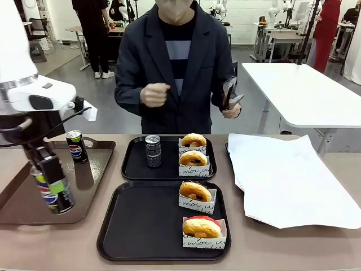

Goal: Set up donuts and drinks on trays.
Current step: Pick up one Pepsi coke from the Handle tray and place it on the Flat Tray without a Pepsi coke.

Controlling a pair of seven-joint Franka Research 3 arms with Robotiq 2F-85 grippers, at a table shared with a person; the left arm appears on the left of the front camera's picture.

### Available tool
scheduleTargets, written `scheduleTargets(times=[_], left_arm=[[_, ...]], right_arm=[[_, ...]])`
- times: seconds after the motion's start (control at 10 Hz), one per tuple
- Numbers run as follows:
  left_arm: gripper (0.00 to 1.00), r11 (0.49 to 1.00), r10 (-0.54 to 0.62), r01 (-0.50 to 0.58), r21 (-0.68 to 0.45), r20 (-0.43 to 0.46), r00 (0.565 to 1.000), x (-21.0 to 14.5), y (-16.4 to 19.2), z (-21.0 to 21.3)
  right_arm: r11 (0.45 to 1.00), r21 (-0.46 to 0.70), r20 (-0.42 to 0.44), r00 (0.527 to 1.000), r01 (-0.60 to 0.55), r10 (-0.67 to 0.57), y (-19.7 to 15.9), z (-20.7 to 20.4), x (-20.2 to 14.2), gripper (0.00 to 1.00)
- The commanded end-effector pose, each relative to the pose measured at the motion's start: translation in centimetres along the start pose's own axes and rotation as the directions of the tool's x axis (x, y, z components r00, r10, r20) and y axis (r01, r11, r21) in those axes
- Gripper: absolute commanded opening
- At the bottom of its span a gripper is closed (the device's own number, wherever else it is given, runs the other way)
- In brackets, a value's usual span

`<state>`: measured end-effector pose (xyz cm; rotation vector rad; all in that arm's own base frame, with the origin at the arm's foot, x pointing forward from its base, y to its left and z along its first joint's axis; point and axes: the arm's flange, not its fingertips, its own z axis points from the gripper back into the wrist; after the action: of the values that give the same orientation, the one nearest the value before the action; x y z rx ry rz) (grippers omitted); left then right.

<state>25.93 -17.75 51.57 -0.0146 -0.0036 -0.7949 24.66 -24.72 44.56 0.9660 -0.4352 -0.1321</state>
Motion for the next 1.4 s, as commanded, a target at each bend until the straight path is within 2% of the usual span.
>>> scheduleTargets(times=[0.0,0.4,0.6,0.9,1.3], left_arm=[[0.58,0.999,-0.042,0.041,0.008,0.039,0.998,4.7,-0.3,-0.6],[0.58,0.997,-0.074,0.074,-0.025,-0.012,0.997,11.3,-1.5,-4.9],[0.58,0.997,-0.075,0.074,-0.033,-0.015,0.997,13.5,-1.9,-7.6],[0.58,0.998,-0.055,0.054,-0.036,-0.023,0.998,15.4,-2.1,-10.5],[0.58,0.998,-0.047,0.046,-0.033,-0.034,0.998,16.2,-1.9,-12.6]], right_arm=[[0.999,0.032,0.024,1.000,-0.017,0.016,0.0,-0.1,0.2,1.00],[0.999,0.032,0.024,1.000,-0.017,0.016,0.0,-0.1,0.2,1.00],[0.999,0.032,0.024,1.000,-0.017,0.016,0.0,-0.1,0.2,1.00],[0.999,0.032,0.024,1.000,-0.017,0.016,0.0,-0.1,0.2,1.00],[0.999,0.032,0.024,1.000,-0.017,0.016,0.0,-0.1,0.2,1.00]])
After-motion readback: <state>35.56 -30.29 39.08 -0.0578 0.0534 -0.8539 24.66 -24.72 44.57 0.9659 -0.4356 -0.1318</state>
